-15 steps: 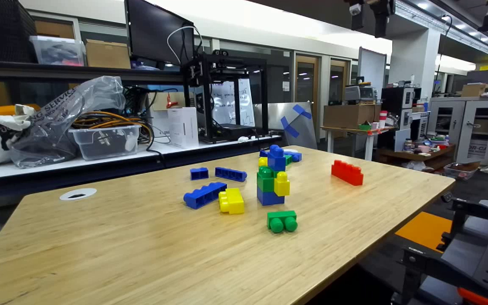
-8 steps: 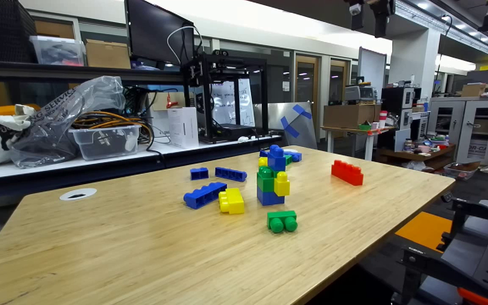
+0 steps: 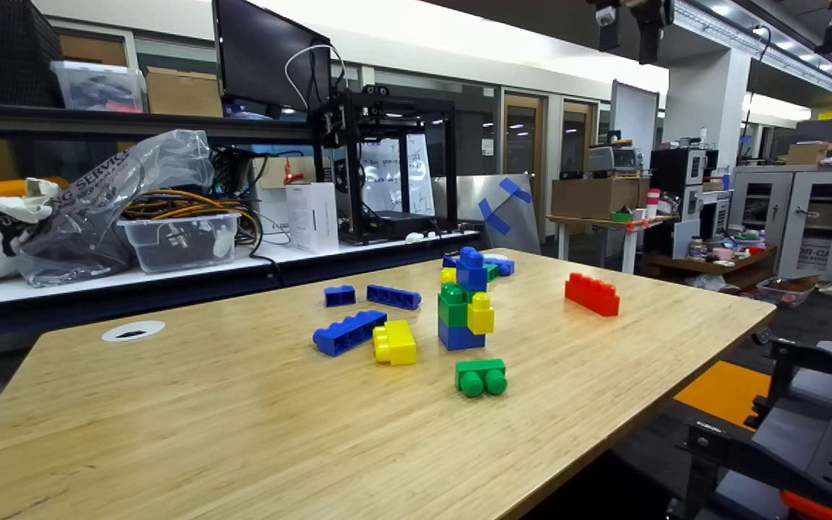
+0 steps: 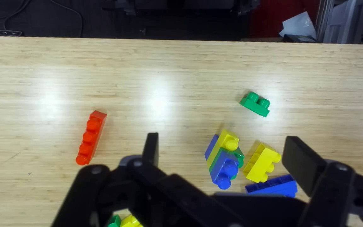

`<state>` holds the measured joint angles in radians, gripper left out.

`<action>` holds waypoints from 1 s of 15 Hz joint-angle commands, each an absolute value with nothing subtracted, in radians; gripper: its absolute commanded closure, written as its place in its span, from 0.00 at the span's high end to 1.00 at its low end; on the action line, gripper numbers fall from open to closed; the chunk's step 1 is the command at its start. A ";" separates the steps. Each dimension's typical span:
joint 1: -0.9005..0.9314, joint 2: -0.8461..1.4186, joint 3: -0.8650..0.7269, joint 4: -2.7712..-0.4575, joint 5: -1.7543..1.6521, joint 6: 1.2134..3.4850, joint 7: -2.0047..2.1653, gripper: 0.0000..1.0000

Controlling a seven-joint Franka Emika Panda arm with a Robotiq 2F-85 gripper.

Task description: Pick the yellow block and stack it on the green block

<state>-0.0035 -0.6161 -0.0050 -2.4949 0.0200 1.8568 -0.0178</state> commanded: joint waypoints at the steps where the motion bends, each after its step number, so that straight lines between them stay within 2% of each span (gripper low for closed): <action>1: -0.002 -0.616 -0.006 -2.493 0.019 1.854 -0.017 1.00; 9: 0.014 -0.561 0.016 -2.452 0.027 1.926 -0.003 1.00; 15: 0.043 -0.312 0.084 -2.335 0.047 2.127 0.140 1.00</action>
